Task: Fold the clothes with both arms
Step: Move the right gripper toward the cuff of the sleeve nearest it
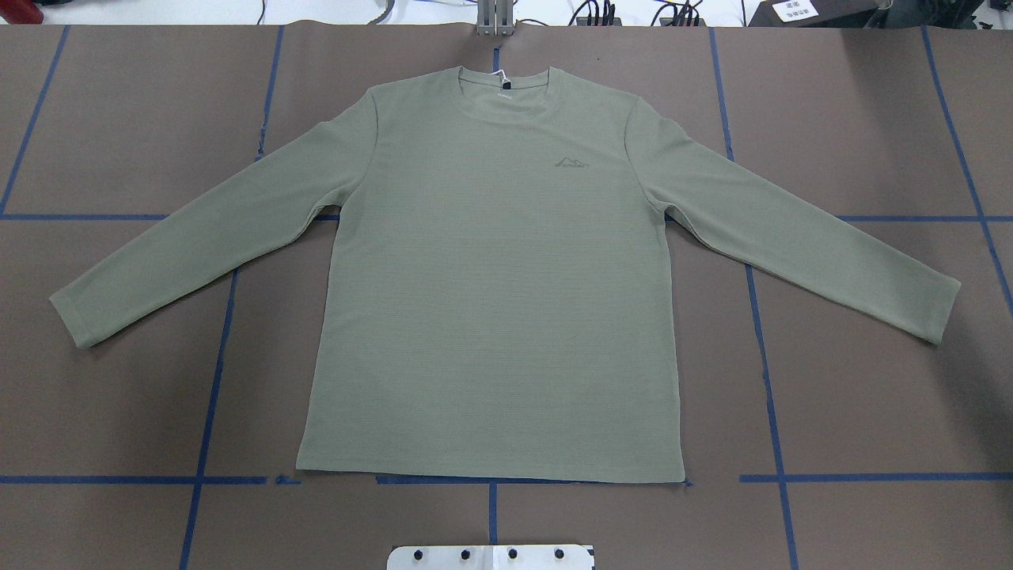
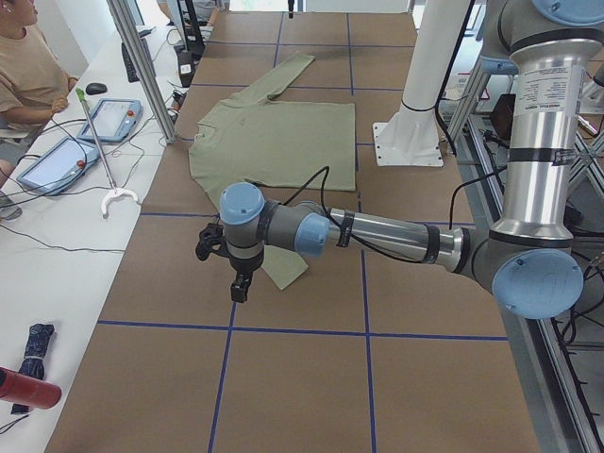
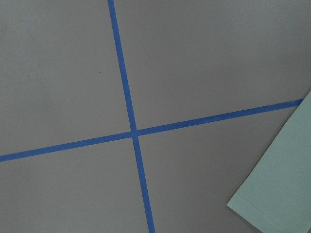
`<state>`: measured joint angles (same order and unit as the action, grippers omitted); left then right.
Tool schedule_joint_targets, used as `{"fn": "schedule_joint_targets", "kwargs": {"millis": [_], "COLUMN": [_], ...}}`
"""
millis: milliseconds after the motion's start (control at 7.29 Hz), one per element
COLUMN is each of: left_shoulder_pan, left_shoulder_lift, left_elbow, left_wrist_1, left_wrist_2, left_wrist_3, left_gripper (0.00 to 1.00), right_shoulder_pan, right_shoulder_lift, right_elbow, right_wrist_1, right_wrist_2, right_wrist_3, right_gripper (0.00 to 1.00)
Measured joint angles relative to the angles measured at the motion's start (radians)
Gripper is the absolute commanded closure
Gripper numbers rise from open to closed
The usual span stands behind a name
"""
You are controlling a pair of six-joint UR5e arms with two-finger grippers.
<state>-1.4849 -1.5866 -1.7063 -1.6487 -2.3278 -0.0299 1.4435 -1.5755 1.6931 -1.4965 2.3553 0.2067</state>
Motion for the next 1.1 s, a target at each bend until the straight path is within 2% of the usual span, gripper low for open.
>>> {"fn": "schedule_joint_targets", "kwargs": {"millis": [823, 1097], "left_shoulder_pan": [0.002, 0.004], "left_shoulder_lift": [-0.005, -0.016], "left_elbow": [0.004, -0.002], "left_wrist_1": [-0.002, -0.004], "left_wrist_2": [0.0, 0.015], "left_wrist_3": [-0.003, -0.072], "left_gripper": [0.0, 0.0], "right_shoulder_pan": [-0.005, -0.028], "right_shoulder_lift": [0.001, 0.004], "right_elbow": [0.001, 0.004], "right_wrist_1": [0.011, 0.039], "right_wrist_2": [-0.001, 0.007], "right_wrist_3": [0.013, 0.013], "right_gripper": [0.0, 0.0]}}
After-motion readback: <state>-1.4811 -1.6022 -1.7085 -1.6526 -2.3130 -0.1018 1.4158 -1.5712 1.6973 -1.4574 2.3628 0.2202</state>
